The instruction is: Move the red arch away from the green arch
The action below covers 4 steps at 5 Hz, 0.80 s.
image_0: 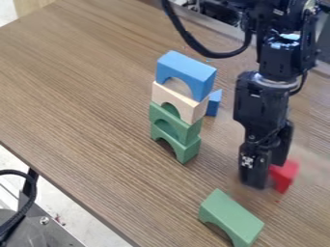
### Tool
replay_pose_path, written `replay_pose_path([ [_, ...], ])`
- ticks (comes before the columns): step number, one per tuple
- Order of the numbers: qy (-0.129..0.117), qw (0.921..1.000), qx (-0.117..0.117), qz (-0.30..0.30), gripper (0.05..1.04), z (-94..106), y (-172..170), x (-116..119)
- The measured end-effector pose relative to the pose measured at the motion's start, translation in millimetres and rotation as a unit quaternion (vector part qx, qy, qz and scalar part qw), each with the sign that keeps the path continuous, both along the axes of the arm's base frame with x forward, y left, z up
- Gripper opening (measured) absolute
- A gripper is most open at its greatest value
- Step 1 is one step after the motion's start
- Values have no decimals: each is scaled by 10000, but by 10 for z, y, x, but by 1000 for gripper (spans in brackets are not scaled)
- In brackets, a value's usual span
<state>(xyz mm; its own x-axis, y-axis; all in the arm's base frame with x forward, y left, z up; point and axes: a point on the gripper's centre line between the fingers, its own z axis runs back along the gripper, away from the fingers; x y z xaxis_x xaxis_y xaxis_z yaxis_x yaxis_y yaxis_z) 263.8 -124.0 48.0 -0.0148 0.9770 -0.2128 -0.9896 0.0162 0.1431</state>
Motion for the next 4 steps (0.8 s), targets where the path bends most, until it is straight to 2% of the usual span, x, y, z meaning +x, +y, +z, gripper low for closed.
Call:
replay_pose_path([
  [2,-403,9992,38,-61,997,42,-33,302],
  [4,-822,9962,226,-164,999,100,18,687],
])
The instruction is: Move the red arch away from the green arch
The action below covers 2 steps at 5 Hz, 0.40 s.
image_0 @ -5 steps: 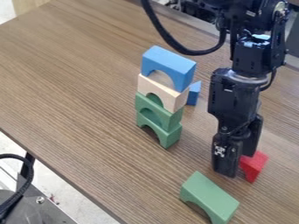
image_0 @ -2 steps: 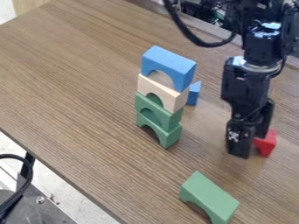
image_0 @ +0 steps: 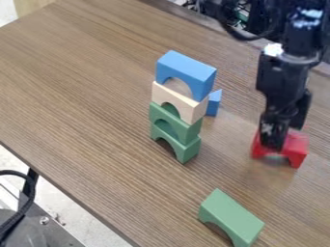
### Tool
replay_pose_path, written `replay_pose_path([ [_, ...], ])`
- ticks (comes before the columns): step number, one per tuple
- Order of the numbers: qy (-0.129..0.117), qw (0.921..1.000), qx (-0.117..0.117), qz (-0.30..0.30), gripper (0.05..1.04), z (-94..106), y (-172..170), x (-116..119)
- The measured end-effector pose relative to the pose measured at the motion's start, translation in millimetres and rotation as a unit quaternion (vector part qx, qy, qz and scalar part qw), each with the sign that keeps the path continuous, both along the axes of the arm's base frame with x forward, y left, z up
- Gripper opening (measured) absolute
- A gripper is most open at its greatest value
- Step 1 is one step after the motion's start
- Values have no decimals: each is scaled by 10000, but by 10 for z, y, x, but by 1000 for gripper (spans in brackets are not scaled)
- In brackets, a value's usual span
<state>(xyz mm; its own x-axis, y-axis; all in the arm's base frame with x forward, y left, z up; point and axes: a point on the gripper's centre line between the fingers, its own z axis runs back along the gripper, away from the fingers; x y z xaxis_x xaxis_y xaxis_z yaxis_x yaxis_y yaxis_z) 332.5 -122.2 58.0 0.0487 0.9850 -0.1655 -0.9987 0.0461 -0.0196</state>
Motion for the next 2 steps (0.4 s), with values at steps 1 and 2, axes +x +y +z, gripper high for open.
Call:
replay_pose_path([
  [1,-96,9998,180,-58,999,73,69,61],
  [2,-576,9978,329,96,999,525,165,51],
])
